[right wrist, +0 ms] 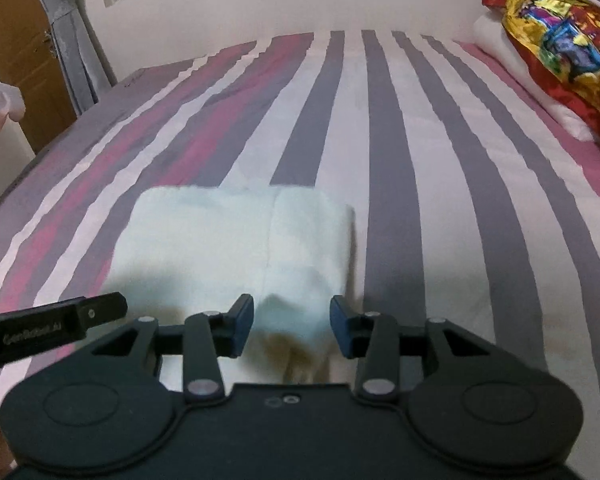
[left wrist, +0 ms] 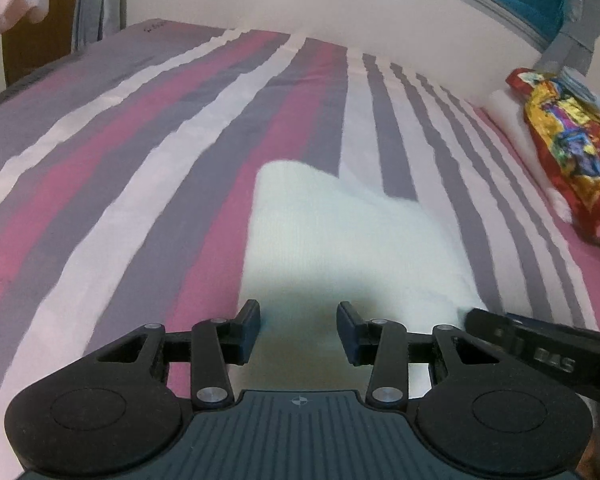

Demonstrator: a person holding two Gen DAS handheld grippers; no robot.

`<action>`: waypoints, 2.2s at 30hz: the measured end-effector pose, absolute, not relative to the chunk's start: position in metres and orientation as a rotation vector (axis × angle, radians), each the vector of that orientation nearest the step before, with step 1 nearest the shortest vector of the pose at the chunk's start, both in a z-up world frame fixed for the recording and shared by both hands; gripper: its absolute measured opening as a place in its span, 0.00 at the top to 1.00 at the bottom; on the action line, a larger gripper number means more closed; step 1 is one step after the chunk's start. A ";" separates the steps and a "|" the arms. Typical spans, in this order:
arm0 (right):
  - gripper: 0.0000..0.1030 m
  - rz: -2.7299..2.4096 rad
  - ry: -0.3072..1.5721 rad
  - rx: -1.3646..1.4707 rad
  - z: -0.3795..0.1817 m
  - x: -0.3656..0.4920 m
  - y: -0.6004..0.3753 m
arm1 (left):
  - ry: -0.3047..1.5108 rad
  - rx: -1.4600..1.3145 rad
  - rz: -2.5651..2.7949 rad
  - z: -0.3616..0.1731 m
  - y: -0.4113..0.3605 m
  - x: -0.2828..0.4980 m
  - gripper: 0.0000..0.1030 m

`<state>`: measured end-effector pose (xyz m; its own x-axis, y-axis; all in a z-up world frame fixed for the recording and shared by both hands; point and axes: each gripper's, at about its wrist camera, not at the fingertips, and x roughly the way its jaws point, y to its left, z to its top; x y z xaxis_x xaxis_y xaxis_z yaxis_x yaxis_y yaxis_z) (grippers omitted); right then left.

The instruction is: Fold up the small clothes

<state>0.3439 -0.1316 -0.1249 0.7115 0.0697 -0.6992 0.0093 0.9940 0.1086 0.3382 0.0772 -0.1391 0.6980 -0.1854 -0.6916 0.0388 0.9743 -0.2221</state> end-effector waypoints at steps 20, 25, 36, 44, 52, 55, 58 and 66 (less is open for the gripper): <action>0.58 0.013 0.905 0.001 -0.163 0.277 -0.121 | 0.867 -0.122 -0.139 -0.160 0.064 0.277 0.60; 0.58 0.005 0.859 0.062 -0.140 0.264 -0.127 | 0.839 -0.097 -0.161 -0.135 0.059 0.256 0.56; 0.45 0.022 0.781 0.122 -0.096 0.195 -0.143 | 0.769 -0.042 -0.130 -0.081 0.050 0.198 0.15; 0.40 -0.152 0.716 -0.009 -0.068 0.150 -0.148 | 0.697 0.018 0.006 -0.051 0.059 0.150 0.00; 0.32 -0.153 0.690 0.023 -0.053 0.105 -0.147 | 0.632 0.028 0.022 -0.024 0.052 0.100 0.00; 0.31 -0.150 0.681 0.033 -0.048 0.093 -0.146 | 0.596 0.061 0.006 -0.013 0.046 0.083 0.00; 0.31 -0.150 0.661 0.040 -0.040 0.078 -0.144 | 0.606 0.069 0.027 -0.002 0.043 0.074 0.00; 0.29 -0.162 0.639 0.056 -0.026 0.052 -0.145 | 0.619 0.030 0.066 0.007 0.050 0.050 0.00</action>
